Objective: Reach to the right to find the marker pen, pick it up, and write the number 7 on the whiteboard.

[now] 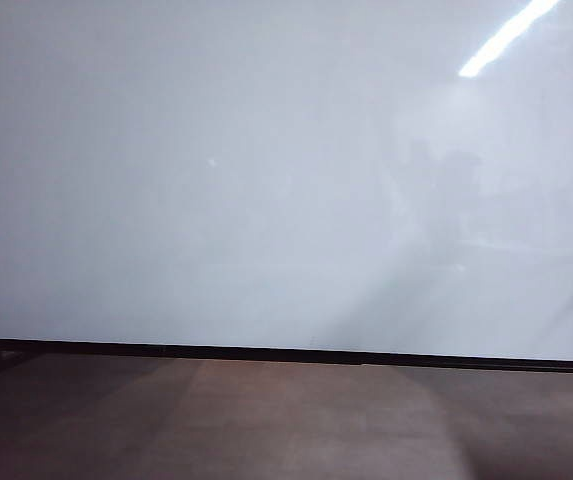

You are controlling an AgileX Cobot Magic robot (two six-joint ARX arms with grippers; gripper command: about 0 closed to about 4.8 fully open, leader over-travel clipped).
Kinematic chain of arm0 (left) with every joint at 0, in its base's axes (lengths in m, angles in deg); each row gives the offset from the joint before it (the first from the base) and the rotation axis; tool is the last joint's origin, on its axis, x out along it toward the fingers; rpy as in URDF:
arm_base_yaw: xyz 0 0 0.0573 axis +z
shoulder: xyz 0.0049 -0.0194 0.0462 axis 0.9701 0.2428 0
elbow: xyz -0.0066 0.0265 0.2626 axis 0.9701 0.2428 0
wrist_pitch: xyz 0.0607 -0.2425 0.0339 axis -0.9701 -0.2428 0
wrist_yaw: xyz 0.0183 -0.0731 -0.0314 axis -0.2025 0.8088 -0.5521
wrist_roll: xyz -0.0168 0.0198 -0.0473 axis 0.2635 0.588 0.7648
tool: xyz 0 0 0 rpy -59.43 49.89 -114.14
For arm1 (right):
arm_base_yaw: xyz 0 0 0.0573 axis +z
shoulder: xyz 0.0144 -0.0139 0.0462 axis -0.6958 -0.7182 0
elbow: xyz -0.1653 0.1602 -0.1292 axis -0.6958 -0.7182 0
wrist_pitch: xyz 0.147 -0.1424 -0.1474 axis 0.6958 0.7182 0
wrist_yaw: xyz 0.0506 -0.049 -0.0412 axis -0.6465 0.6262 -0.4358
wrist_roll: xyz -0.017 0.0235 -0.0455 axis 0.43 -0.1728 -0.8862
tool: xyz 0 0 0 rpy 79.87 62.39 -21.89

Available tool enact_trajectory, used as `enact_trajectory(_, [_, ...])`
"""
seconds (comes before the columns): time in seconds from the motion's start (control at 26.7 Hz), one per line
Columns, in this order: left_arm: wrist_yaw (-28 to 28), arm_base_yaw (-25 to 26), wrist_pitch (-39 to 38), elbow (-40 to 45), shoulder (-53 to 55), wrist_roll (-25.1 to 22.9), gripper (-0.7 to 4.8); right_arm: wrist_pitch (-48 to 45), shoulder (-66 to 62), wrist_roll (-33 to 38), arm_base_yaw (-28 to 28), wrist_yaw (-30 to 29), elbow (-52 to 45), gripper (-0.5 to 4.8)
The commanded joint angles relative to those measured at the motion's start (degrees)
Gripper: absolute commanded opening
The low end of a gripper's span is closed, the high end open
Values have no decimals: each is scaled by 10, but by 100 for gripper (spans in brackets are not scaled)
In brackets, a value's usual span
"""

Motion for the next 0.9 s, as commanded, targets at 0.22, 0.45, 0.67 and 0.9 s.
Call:
enact_trajectory(0.22, [-2, 0, 3, 0, 0, -2, -5, 2, 0, -15, -1, -2, -1, -1])
enact_trajectory(0.45, [-2, 0, -6, -6, 0, -2, -5, 17, 0, -15, -1, 1, 47, -2])
enact_trajectory(0.67, [-2, 0, -83, -80, 5, 37, -5, 64, -20, -19, -1, 37, 141, -2])
enact_trajectory(0.9, [-1, 0, -95, -155, 56, 37, -5, 55, -108, -20, -1, 38, 228, -2])
